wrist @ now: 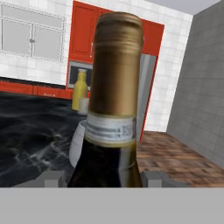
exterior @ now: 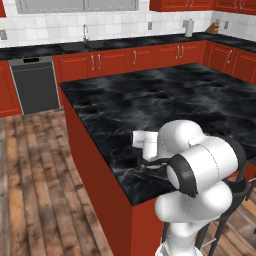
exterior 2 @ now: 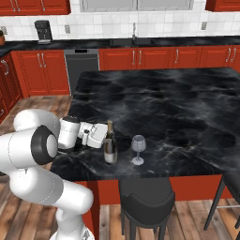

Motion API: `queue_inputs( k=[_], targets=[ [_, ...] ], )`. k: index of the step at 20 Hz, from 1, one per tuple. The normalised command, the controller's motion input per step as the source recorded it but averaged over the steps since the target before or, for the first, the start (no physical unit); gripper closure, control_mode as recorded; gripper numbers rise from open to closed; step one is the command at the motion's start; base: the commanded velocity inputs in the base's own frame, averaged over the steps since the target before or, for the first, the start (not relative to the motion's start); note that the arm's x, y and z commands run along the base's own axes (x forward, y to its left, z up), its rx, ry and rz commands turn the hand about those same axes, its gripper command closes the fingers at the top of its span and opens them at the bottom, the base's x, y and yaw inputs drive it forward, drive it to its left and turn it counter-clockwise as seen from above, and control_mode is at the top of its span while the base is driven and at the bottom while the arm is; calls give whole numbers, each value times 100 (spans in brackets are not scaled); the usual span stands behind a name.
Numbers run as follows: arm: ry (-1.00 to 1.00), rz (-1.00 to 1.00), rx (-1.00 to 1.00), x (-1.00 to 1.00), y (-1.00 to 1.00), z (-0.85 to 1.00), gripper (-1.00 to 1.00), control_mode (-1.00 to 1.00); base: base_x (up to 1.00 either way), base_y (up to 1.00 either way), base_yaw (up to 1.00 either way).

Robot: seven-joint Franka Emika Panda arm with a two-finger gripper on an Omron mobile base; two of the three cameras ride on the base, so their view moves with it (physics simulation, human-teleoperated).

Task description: There is a wine glass and glass cup on the dining counter. Place the wine bottle next to the wine glass and the juice bottle next to the glass cup.

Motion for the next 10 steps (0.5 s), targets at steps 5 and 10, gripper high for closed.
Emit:
queue_inputs(
  k=[5,10],
  targets=[
    [-1,0,0,-3,-18,0,100,-100,0,0,0],
    [0,0,0,0,-19,0,100,-100,0,0,0]
  ],
)
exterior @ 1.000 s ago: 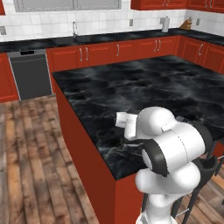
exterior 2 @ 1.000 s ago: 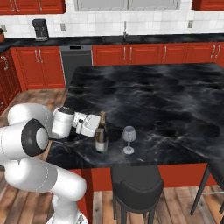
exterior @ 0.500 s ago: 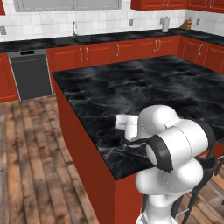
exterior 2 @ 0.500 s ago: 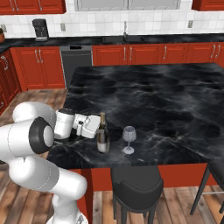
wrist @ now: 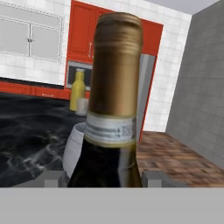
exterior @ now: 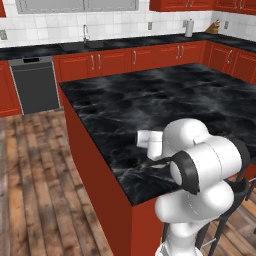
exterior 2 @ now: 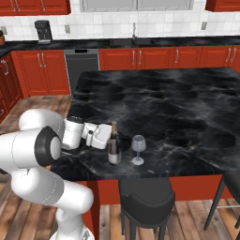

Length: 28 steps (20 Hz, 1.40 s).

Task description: There is a wine glass and glass cup on the dining counter. Place the wine bottle next to the wine glass and the juice bottle next to the glass cup.

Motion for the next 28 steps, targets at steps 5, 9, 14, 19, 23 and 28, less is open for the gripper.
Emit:
queue_inputs(
  k=[5,9,14,19,23,28],
  targets=[
    [-2,0,0,1,-24,-3,100,-100,0,0,0],
    [-2,0,0,7,-6,-16,100,-100,0,0,0],
    [-4,1,0,15,-8,-21,100,-100,0,0,0],
    [-4,2,0,10,-8,-23,100,-100,0,0,0],
    [-4,1,0,0,-1,-24,100,-100,0,0,0],
    [0,0,0,0,0,-22,-100,-100,0,0,0]
  ],
)
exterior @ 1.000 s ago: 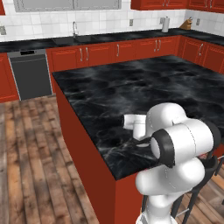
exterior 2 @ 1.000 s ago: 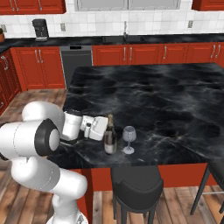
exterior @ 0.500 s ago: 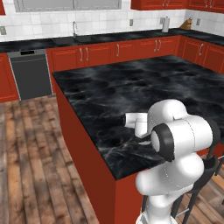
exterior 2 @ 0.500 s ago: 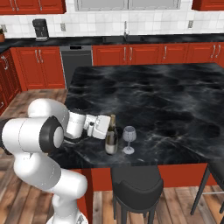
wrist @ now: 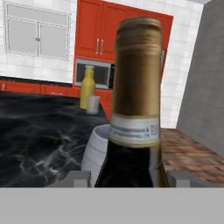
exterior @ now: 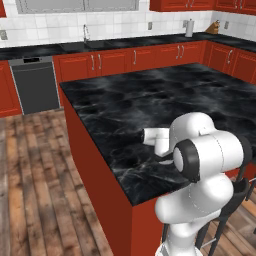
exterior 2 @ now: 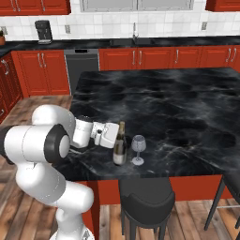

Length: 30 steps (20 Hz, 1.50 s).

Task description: There is a wine glass and glass cup on the dining counter. Place the wine bottle next to the wine glass and the juice bottle next to the glass cup.

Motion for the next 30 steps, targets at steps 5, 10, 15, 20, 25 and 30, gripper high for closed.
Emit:
queue_inputs(
  k=[5,10,15,20,25,30],
  targets=[
    [0,0,0,-4,0,-8,-100,-100,0,0,0],
    [0,0,0,-9,0,-5,-100,-100,0,0,0],
    [0,-1,3,-5,5,-3,-100,-100,0,0,0],
    [0,-2,5,-1,16,-6,-100,-100,0,0,0],
    [0,-4,1,0,10,-5,-100,-100,0,0,0],
    [0,-3,0,0,4,-4,-100,-100,0,0,0]
  ],
)
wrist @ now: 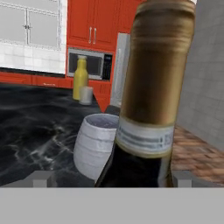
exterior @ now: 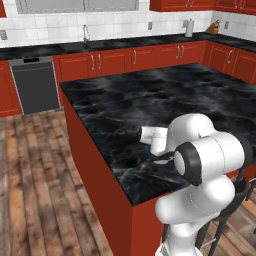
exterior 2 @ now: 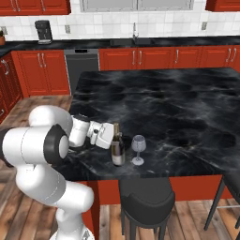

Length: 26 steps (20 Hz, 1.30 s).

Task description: There is a wine glass and glass cup on the dining counter. Place the wine bottle next to the wine glass and the juice bottle next to the glass cup.

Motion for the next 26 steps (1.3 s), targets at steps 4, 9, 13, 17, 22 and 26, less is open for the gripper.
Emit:
queue_inputs(
  k=[4,9,13,17,22,26],
  targets=[
    [0,-3,0,-3,1,-4,-100,-100,0,0,0],
    [0,-4,0,-3,3,-1,-100,-100,0,0,0],
    [0,-2,0,-2,9,-2,-100,-100,0,0,0],
    [-3,0,0,0,11,-2,-100,-100,0,0,0],
    [-5,0,0,-4,1,-3,-100,-100,0,0,0],
    [-4,0,0,-21,0,-1,-100,-100,0,0,0]
  ],
)
